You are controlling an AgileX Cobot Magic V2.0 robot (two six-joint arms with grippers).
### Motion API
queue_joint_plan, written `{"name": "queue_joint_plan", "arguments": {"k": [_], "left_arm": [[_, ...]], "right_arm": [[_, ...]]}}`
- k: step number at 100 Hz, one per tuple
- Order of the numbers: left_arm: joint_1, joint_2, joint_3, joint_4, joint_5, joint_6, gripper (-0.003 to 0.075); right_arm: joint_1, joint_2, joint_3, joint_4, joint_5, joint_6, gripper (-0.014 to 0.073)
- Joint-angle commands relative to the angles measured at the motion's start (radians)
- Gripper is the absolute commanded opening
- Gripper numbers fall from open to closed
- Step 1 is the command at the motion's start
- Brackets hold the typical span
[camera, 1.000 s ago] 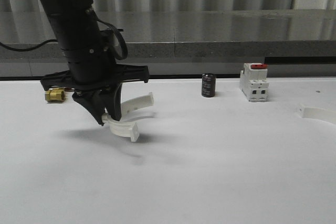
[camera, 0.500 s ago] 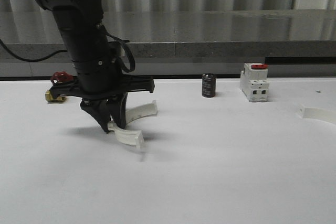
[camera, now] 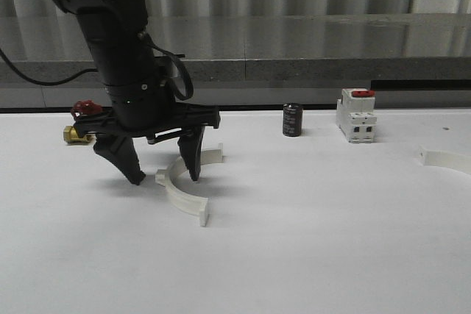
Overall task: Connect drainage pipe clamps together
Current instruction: 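Lower the clamp half onto the table, open the left gripper, withdraw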
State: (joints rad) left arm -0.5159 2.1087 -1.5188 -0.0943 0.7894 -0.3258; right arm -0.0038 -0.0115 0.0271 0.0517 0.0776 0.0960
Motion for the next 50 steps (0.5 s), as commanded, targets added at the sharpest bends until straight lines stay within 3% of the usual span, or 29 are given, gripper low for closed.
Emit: {"name": "queue_joint_plan", "arguments": {"k": [1,24,50], "left_arm": [[-0.001,-0.053,-0.019,0.005,-0.002,0.000,0.0610],[-0.001,-0.152,-0.019,0.024,0.018,0.052,0.0610],[-0.001,-0.335,-0.006,0.176,0.027,0.052,0.0610]], "right_arm": [[-0.008,-0.019,-0.016,-0.005,-0.086,-0.005,-0.0069],[-0.008,-0.019,-0.016,-0.005,-0.086,-0.005,-0.0069],[-0.008,-0.019,-0.016,-0.005,-0.086,-0.005,-0.0069]]}}
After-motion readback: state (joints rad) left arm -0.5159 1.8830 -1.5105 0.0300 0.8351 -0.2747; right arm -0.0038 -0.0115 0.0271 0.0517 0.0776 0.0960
